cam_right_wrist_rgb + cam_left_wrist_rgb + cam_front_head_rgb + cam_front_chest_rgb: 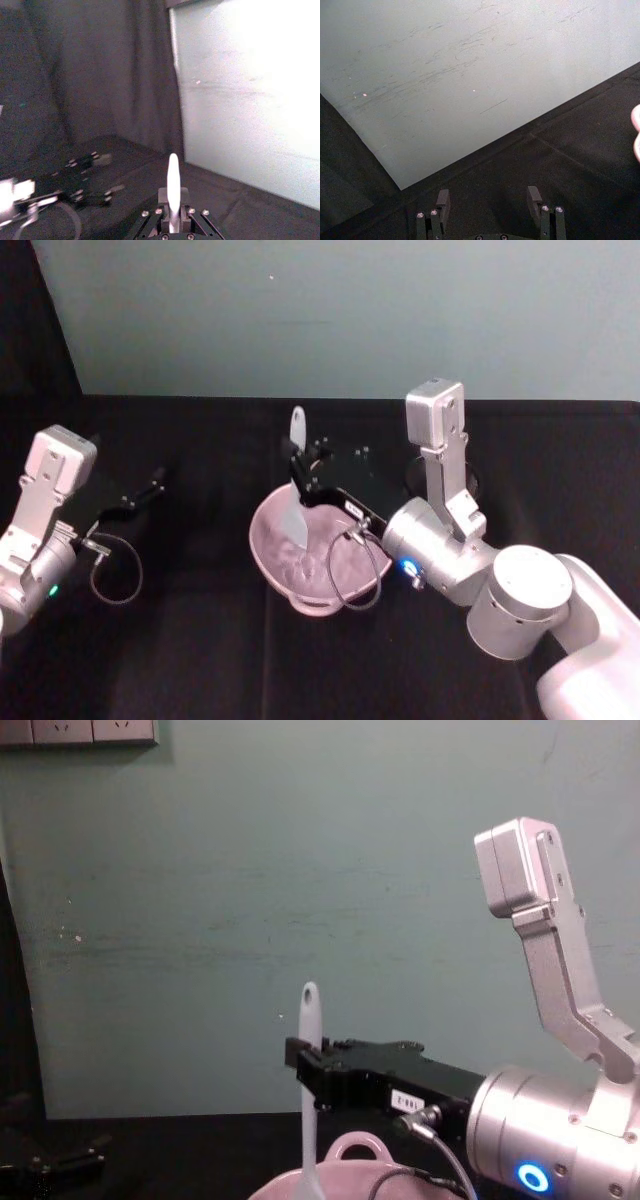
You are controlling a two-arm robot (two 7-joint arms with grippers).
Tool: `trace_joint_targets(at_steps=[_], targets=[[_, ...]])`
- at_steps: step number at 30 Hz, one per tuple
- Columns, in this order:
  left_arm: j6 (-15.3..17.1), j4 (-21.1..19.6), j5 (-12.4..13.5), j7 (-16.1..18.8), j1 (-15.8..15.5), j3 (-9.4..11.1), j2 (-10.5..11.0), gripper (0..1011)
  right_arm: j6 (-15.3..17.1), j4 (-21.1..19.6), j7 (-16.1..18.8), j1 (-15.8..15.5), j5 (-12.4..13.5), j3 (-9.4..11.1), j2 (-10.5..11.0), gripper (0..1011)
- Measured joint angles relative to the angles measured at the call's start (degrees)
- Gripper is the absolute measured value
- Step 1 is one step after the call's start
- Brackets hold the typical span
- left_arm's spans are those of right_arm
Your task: Use the one hand to pick up the spoon and stir the clear water in the bowl.
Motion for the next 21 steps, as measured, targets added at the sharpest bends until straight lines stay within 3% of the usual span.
trace_joint_targets(at_steps=[5,10,15,21], targets=[[0.00,0.00,0.00,0.00,0.00,0.00,0.00,1011,-2.19,2.29,-2.22,0.67,-2.01,1.11,-1.49,127],[0.00,0.00,0.00,0.00,0.00,0.00,0.00,1011,-3.02,2.51,-3.94,0.63,-3.91,2.32,-1.62,127],[0.00,0.00,0.01,0.00,0.00,0.00,0.00,1011,-0.77,0.17,-3.84,-0.27,-5.46,3.59,0.28,127],[0.00,0.00,0.00,0.00,0.00,0.00,0.00,1011,2.28,-3.21,-1.75,-1.99,-5.42,4.70,2.60,127]])
